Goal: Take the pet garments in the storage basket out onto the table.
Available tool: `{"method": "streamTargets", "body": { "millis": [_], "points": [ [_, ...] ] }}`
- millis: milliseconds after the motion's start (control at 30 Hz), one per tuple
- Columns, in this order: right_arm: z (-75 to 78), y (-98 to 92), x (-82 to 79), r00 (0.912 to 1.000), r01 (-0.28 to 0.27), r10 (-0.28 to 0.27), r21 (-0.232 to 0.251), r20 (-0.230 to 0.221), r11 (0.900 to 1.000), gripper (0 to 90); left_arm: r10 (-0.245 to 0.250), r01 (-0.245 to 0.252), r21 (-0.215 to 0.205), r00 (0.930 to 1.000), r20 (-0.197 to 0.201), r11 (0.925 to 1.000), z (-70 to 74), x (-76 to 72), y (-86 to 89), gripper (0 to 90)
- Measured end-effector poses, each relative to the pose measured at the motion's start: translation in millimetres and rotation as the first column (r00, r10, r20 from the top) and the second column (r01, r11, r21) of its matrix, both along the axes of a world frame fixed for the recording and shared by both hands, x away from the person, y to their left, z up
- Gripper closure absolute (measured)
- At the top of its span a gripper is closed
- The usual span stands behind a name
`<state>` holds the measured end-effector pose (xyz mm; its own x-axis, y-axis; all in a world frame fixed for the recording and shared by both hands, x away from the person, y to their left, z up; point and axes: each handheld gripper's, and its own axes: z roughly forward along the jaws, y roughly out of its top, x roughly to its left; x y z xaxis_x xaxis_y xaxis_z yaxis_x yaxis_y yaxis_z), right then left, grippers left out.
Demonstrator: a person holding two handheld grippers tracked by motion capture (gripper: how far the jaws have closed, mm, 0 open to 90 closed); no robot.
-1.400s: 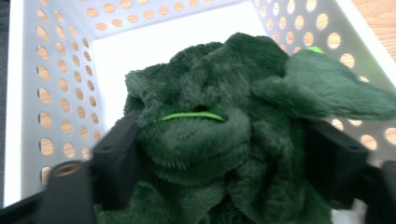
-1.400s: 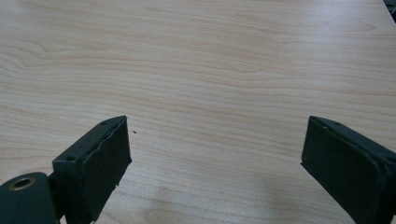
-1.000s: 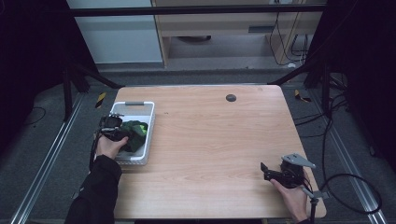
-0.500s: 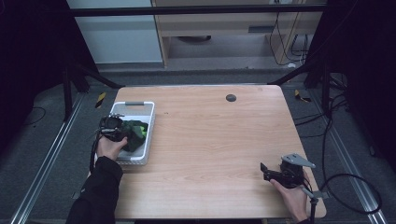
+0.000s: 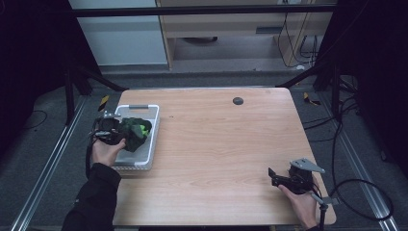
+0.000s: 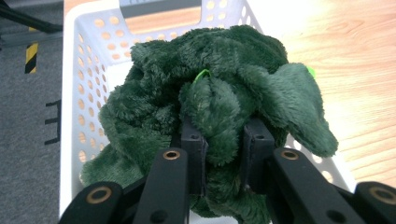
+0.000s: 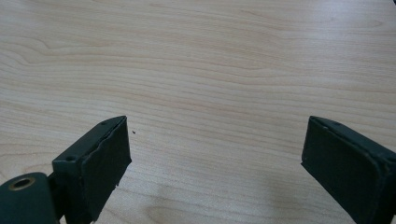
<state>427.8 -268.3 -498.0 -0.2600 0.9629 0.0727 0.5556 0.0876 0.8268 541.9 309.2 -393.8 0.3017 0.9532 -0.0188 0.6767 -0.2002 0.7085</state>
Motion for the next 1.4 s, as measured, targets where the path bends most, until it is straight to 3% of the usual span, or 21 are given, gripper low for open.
{"method": "streamTargets", "body": {
  "millis": [467,800,1100,1400],
  "points": [
    [0.3,-0.9,-0.1,1.0,0.003,-0.003,0.003,0.003,1.0,8.0,0.005,0.0,-0.046,0.9956,0.093,0.999,29.7,-21.9,9.7,74.5],
    [-0.4,-1.3,0.5,1.0,0.0,0.0,-0.007,0.009,1.0,8.0,-0.012,0.022,-0.064,0.9879,0.154,0.9977,48.2,-34.7,11.3,74.5],
    [0.0,-0.7,0.1,1.0,0.001,-0.001,-0.004,0.009,1.0,8.0,-0.04,0.051,-0.053,0.9814,0.188,0.9973,61.9,-40.8,6.5,74.5],
    [0.3,-0.3,-0.3,0.9999,0.003,-0.003,-0.009,0.011,1.0,8.0,-0.113,0.123,-0.031,0.9692,0.219,0.9919,77.5,-44.8,2.7,74.5]
  ]
}}
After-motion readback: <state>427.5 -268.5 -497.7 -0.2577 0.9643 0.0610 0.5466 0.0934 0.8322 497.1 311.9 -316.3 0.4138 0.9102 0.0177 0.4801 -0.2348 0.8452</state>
